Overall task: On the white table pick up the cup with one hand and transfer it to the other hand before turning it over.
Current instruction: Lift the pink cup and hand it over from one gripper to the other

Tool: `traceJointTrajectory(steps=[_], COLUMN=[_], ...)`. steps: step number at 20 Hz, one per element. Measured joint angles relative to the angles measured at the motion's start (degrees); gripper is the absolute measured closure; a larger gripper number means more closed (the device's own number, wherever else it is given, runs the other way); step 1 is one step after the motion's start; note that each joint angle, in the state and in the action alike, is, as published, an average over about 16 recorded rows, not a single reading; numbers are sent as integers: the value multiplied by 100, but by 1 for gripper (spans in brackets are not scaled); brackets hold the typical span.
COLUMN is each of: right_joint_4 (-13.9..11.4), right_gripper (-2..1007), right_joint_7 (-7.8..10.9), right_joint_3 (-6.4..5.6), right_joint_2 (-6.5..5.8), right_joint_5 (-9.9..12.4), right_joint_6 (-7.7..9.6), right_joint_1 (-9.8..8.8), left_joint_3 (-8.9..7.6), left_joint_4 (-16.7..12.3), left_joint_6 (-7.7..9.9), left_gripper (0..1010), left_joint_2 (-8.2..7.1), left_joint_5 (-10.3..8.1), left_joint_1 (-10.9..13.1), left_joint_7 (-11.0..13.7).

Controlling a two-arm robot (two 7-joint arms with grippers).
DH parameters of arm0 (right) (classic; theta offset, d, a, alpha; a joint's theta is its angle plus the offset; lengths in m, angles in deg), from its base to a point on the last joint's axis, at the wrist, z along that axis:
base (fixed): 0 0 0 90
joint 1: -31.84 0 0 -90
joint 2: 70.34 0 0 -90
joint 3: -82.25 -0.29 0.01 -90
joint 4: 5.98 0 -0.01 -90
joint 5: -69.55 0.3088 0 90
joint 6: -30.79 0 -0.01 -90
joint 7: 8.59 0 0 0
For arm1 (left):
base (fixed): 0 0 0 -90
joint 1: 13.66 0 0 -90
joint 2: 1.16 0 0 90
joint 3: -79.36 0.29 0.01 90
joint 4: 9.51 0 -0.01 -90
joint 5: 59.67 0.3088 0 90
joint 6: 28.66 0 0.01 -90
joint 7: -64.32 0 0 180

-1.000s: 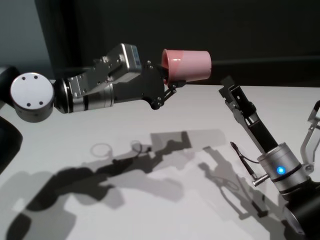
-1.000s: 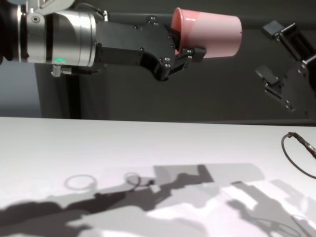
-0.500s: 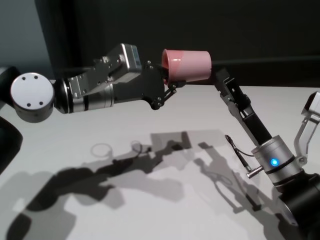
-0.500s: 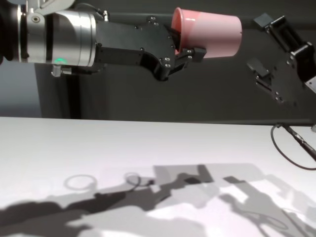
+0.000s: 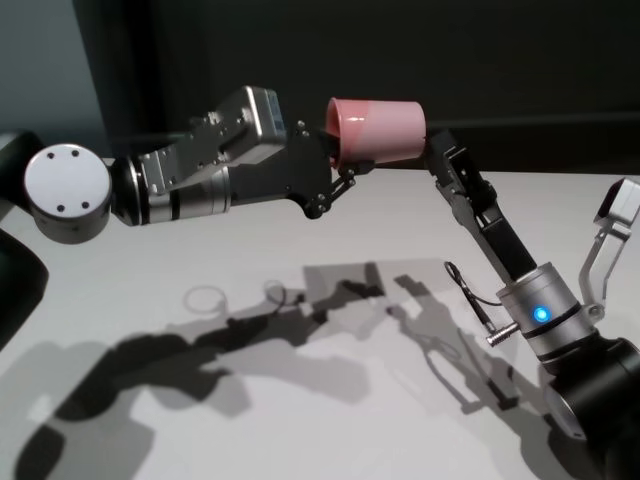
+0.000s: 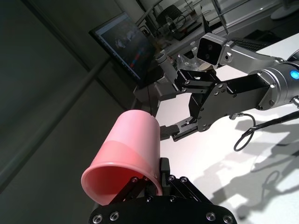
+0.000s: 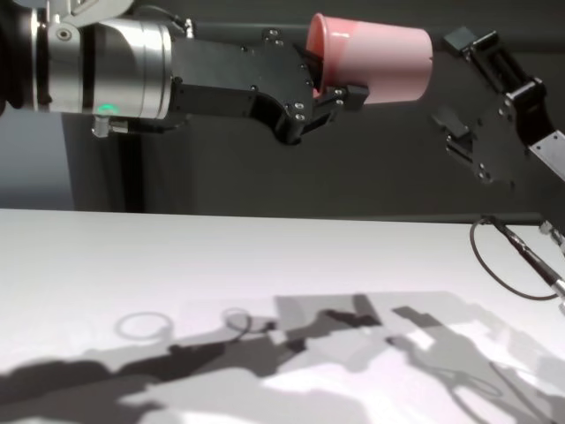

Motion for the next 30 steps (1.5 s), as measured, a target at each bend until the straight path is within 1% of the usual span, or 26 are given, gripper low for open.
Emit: traceJointTrajectory(steps=[7, 14, 23, 30], right_joint_4=[279, 486, 690, 795], right_gripper=[3, 3, 3, 3], right_joint_7=[126, 242, 316, 338], right_joint_3=[86, 178, 297, 381], right_joint_2=[8, 10, 13, 6], right_joint_5=[112, 211, 319, 382], right_joint_6=[-39, -78, -118, -164], right_joint_1=[177, 325, 483, 570], left_joint_3=[0, 0, 0, 0], left_joint_4=[0, 0, 0, 0], left_joint_6=[0, 0, 0, 0], left_gripper=[957, 957, 957, 957], left_joint_2=[0, 0, 0, 0], left_joint_5=[0, 0, 0, 0], left_joint_1=[0, 0, 0, 0], left_joint_7=[0, 0, 0, 0])
